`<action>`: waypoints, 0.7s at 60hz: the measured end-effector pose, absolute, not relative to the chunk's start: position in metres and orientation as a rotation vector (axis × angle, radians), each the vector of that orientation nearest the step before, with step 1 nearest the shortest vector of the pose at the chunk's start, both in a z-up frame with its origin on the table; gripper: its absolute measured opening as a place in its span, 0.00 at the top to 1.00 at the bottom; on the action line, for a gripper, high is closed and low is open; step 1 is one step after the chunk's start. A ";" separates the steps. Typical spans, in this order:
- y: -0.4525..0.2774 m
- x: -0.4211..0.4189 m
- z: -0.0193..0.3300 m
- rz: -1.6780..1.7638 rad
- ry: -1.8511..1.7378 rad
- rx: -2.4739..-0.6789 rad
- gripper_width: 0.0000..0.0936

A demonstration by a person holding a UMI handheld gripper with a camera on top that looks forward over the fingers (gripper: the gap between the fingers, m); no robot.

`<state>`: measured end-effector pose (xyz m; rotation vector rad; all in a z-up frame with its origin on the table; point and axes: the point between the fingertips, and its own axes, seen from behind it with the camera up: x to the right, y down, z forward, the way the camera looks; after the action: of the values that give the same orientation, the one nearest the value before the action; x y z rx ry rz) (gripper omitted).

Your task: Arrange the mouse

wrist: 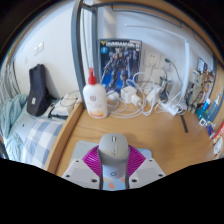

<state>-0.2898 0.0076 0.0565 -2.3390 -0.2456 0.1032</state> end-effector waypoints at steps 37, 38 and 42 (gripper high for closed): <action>-0.033 -0.286 -0.019 0.033 -0.242 -2.495 0.29; -0.033 -0.284 -0.018 0.021 -0.240 -2.498 0.24; -0.031 -0.283 -0.002 0.020 -0.237 -2.495 0.07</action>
<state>-0.2831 -0.0314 -0.0025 -2.4952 -0.2372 0.0202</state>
